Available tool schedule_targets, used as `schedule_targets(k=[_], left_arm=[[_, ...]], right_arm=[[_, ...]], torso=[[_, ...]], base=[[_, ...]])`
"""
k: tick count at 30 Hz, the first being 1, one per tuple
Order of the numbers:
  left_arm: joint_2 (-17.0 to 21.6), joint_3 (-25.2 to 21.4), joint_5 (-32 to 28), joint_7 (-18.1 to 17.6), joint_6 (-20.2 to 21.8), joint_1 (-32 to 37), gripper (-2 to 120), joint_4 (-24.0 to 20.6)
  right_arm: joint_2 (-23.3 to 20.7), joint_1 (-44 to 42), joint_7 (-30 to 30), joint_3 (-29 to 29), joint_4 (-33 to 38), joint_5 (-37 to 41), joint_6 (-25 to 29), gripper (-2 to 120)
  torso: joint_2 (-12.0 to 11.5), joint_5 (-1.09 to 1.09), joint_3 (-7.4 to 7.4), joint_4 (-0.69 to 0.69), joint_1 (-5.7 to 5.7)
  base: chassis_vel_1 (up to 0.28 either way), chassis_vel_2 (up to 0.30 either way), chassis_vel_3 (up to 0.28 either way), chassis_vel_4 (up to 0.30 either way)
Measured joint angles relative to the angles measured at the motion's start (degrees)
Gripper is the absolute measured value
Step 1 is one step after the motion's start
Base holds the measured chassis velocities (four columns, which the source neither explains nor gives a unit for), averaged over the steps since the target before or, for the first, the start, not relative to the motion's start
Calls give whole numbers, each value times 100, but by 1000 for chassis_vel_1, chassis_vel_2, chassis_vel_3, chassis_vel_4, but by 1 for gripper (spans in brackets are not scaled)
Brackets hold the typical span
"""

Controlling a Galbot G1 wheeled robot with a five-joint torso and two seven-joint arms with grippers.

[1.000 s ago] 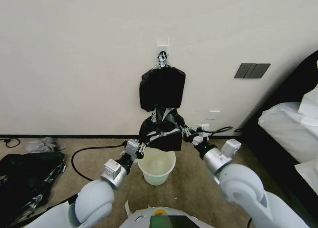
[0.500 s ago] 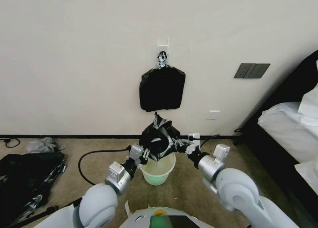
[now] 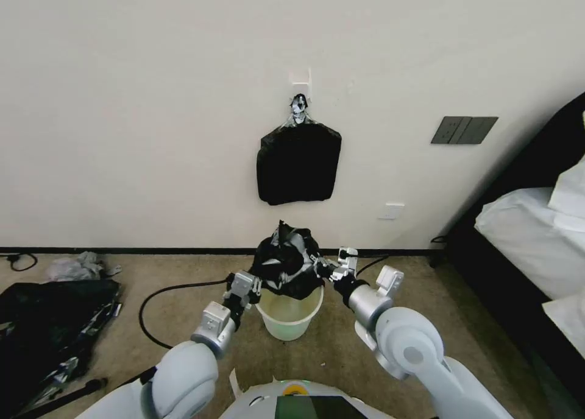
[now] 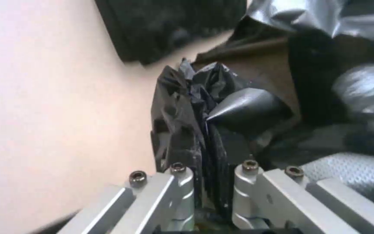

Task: Place a trash bag onto the trash bin.

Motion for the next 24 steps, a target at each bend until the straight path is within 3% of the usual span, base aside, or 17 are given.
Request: schedule_targets(k=[5,9,14,24], left_arm=[[166,-70,-27,-93,424,-122,7,-150],[152,-52,-10,-122,496,-118,7,-142],[-11,102,6,-93,452,-222,7,195],[-352,572,95,-118,119,-95,7,647]], right_arm=[[-15,-56,317,40,246,405,1,0],[51,-96,335,18,39,459,-2,0],[224,-150,335,122,-532,454,6,0],[81,-843,311,289,-542,-11,142,0]], torso=[[0,-1,0,-2,0],[0,0,0,-1,0],[0,0,0,-1,0],[0,0,0,-1,0]], base=[[0,0,0,0],[0,0,0,0],[0,0,0,0],[0,0,0,0]])
